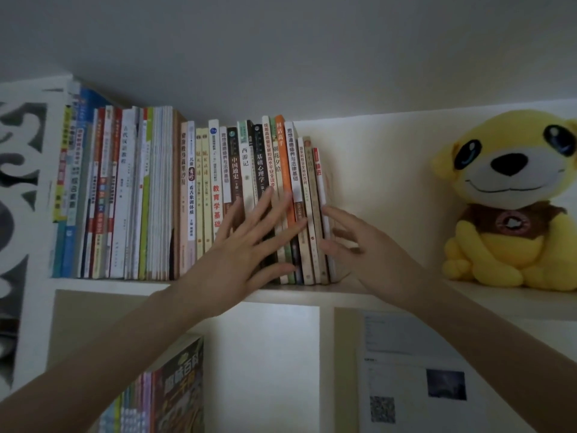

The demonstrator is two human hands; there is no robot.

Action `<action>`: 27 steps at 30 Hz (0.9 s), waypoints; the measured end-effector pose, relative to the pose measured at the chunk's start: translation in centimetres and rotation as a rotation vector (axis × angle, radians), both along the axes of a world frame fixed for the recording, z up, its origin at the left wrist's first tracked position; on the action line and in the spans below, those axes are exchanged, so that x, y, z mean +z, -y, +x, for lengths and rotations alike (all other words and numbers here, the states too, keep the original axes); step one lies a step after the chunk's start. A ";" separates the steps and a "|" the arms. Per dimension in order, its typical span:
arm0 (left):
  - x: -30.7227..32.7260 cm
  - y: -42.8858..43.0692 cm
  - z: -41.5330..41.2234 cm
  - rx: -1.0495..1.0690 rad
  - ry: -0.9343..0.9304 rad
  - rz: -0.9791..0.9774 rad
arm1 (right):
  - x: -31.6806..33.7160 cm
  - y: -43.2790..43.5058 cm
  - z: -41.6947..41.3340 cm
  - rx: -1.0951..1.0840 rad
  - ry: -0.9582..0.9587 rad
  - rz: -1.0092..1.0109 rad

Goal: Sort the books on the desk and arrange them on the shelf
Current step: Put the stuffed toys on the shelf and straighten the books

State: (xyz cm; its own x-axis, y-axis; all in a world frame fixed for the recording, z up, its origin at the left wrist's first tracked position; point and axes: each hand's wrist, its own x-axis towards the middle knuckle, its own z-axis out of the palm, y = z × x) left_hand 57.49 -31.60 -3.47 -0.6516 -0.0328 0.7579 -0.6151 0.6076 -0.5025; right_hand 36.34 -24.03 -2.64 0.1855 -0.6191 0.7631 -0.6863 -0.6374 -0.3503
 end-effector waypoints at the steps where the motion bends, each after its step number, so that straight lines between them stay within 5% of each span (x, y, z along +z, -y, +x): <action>1: -0.3 -0.1 0.0 -0.024 0.014 0.006 | -0.2 -0.2 -0.1 -0.024 0.006 0.014; 12: -1.1 0.2 0.2 -0.032 0.055 0.126 | -0.7 -0.1 0.2 -0.079 0.036 0.036; 21: -3.4 -1.0 3.4 -0.173 -0.328 0.362 | -3.1 -1.5 3.3 -0.267 -0.138 -0.171; 27: -4.2 -0.7 6.0 0.008 -0.565 0.347 | -4.2 -1.6 4.2 -0.263 -0.207 -0.138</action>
